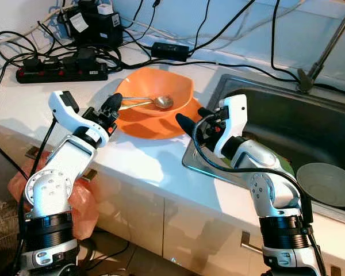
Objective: Kitchen organization
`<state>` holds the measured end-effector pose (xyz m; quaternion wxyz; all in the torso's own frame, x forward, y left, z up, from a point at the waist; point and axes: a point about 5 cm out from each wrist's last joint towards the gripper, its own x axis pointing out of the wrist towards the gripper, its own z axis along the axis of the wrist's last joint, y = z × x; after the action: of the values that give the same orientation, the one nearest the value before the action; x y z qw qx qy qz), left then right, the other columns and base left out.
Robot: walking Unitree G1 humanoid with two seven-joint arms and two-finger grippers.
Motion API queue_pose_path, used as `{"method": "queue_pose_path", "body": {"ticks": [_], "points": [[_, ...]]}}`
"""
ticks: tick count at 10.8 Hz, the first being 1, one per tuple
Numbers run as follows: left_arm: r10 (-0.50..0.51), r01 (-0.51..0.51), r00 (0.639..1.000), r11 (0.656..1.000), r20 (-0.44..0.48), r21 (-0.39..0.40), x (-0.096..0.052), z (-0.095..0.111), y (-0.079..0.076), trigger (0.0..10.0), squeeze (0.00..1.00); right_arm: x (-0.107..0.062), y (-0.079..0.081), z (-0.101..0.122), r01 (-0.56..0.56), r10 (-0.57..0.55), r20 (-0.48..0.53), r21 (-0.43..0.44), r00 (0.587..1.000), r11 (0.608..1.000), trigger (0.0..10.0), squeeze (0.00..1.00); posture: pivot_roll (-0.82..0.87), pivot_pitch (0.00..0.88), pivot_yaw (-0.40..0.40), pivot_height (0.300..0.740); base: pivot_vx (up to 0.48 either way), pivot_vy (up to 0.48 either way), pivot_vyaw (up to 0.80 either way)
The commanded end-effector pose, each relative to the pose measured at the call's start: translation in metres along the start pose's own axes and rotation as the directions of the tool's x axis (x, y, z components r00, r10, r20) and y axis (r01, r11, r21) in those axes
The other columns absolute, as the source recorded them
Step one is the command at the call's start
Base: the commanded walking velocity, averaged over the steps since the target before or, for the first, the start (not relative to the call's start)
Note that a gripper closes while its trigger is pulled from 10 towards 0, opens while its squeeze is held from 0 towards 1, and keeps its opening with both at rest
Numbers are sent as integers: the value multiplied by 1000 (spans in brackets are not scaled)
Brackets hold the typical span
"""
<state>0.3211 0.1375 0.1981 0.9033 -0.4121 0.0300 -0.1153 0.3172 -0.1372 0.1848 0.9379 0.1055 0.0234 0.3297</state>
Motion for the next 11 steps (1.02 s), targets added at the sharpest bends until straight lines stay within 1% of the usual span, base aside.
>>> {"method": "queue_pose_path", "body": {"ticks": [1,2,3,5,6,8,10,11], "points": [[-2,2,1000,1000,-22,0,2,-2,-5,10000,0,0,-3,7,17,-17,27,-11,999,1000,10000,0,74,17,-39,740,0,0,0],[-7,6,999,1000,-43,-6,1,-4,-5,10000,0,0,-3,7,17,-17,28,-10,999,1000,10000,0,75,17,-39,740,0,0,0],[-31,27,995,999,-93,-46,-1,-11,-6,0,0,0,-3,7,16,-16,29,-10,999,1000,10000,0,74,16,-39,740,0,0,0],[-51,40,989,996,-142,-80,-2,-17,-10,0,0,0,-3,8,15,-15,32,-11,999,1000,10000,0,75,16,-39,740,0,0,0],[-61,46,987,994,-149,-101,-1,-17,-13,0,0,0,-3,8,16,-16,32,-10,999,1000,10000,0,75,14,-39,740,0,0,0],[-53,37,986,994,-156,-104,-1,-15,-13,0,0,1,-3,8,15,-15,33,-11,999,1000,10000,0,76,14,-38,740,0,0,0],[-50,30,987,991,-151,-134,-1,-15,-13,0,0,1,-2,8,14,-14,35,-9,999,1000,10000,0,76,12,-38,740,0,0,0],[-70,49,985,989,-157,-136,0,-15,-17,0,0,2,-2,8,15,-15,36,-10,999,1000,10000,0,75,11,-36,740,0,0,0]]}}
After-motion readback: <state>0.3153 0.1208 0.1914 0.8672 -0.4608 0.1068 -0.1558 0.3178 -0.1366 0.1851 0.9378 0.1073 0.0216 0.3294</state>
